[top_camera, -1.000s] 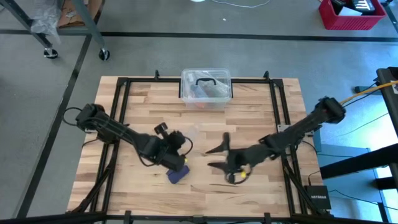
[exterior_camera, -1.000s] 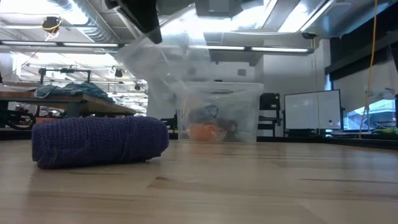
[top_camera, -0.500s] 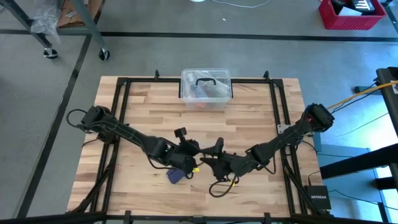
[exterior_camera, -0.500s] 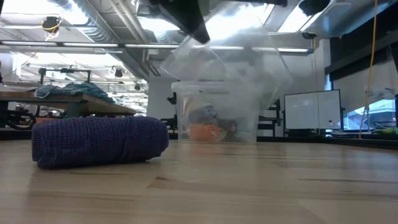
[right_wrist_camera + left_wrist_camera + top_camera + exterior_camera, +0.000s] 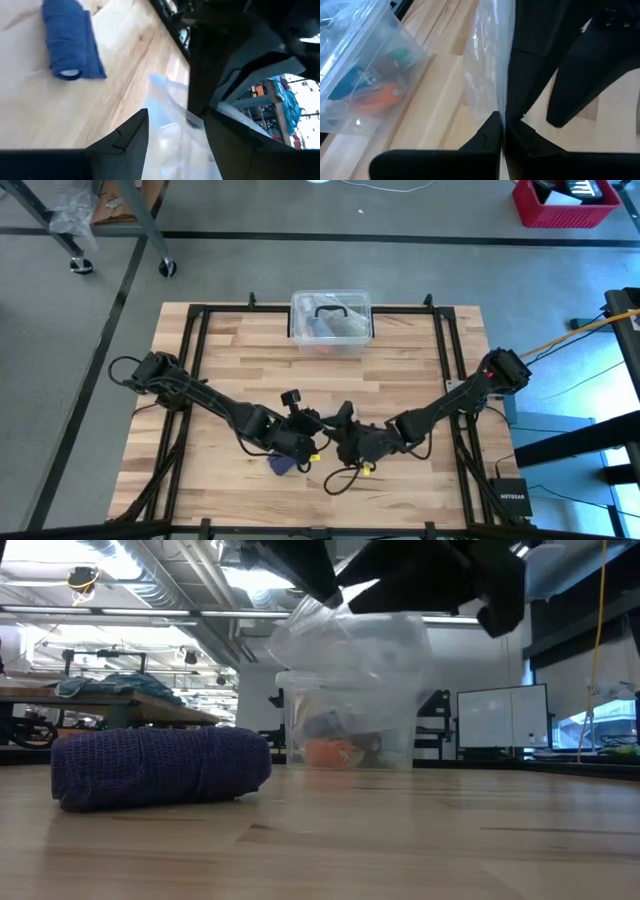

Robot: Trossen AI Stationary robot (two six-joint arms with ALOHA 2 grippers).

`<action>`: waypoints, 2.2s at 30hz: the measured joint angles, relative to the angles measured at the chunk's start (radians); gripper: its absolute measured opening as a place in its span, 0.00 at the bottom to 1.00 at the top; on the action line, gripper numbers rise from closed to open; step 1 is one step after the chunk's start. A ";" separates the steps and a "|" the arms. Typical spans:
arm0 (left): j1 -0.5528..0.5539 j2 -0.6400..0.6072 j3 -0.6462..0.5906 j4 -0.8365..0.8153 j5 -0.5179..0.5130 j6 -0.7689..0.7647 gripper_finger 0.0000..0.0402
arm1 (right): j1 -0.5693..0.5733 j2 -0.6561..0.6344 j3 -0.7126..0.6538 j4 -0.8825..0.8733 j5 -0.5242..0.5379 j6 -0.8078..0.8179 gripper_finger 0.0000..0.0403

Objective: Roll bandage
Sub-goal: Open the transparent zip bag

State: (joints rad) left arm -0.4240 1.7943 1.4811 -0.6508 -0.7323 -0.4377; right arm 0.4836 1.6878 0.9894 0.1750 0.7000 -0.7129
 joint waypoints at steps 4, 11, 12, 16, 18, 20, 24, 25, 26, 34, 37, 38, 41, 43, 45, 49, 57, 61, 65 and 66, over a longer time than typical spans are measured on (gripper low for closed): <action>0.000 -0.001 0.000 -0.033 -0.003 -0.020 0.00 | 0.000 0.002 0.000 -0.012 0.015 0.002 0.48; 0.000 -0.003 0.001 -0.041 -0.003 -0.026 0.00 | -0.006 0.002 -0.001 -0.089 0.007 0.035 0.48; 0.002 -0.003 0.001 -0.046 -0.003 -0.026 0.00 | -0.005 0.002 -0.001 -0.088 0.000 0.035 0.48; 0.007 -0.003 0.001 -0.050 -0.003 -0.027 0.00 | 0.030 0.002 -0.001 -0.023 -0.011 0.001 0.48; 0.007 -0.003 0.001 -0.049 -0.003 -0.025 0.00 | 0.051 0.002 -0.001 0.051 0.014 -0.057 0.48; 0.007 -0.003 0.001 -0.048 -0.003 -0.015 0.00 | 0.058 0.002 -0.002 0.146 0.042 -0.089 0.48; 0.007 -0.003 0.002 -0.042 0.031 -0.013 0.00 | 0.029 0.000 -0.001 0.166 0.077 -0.092 0.48; 0.006 -0.003 0.002 -0.039 0.033 -0.009 0.00 | 0.017 0.000 -0.001 0.136 0.078 -0.076 0.48; 0.003 -0.003 0.001 -0.037 0.033 -0.003 0.00 | 0.004 0.000 -0.001 0.100 0.075 -0.050 0.48; 0.008 -0.003 0.002 -0.037 0.031 -0.020 0.00 | -0.043 0.001 -0.002 -0.079 -0.030 0.151 0.48; 0.021 -0.003 0.002 -0.043 0.021 -0.041 0.00 | -0.039 0.001 -0.002 -0.070 -0.126 0.160 0.48; 0.025 -0.003 0.002 -0.045 0.022 -0.049 0.00 | -0.039 0.001 -0.002 -0.073 -0.156 0.159 0.48; 0.032 -0.003 0.002 -0.052 0.022 -0.070 0.00 | -0.041 0.001 -0.002 -0.075 -0.220 0.181 0.48; 0.037 -0.003 0.002 -0.059 0.022 -0.087 0.00 | -0.040 0.003 -0.002 -0.074 -0.224 0.212 0.48; 0.037 -0.003 0.002 -0.088 0.014 -0.111 0.00 | -0.041 0.006 -0.002 -0.080 -0.224 0.217 0.48; 0.038 -0.003 0.002 -0.152 -0.048 -0.153 0.00 | -0.040 0.006 -0.002 -0.102 -0.240 0.215 0.48; 0.041 -0.003 0.002 -0.172 -0.073 -0.167 0.00 | -0.037 0.006 -0.002 -0.121 -0.158 0.214 0.48; 0.041 -0.004 0.002 -0.173 -0.066 -0.168 0.00 | -0.018 -0.021 -0.002 -0.136 0.049 0.213 0.48; 0.040 -0.004 0.002 -0.173 -0.060 -0.169 0.00 | 0.030 -0.066 -0.002 -0.116 0.148 0.155 0.48; 0.040 -0.004 0.002 -0.172 -0.059 -0.169 0.00 | 0.042 -0.078 -0.002 -0.103 0.150 0.140 0.48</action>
State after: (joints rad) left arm -0.3837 1.7905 1.4826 -0.8233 -0.7918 -0.6064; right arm 0.5254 1.6101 0.9878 0.0718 0.8504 -0.5724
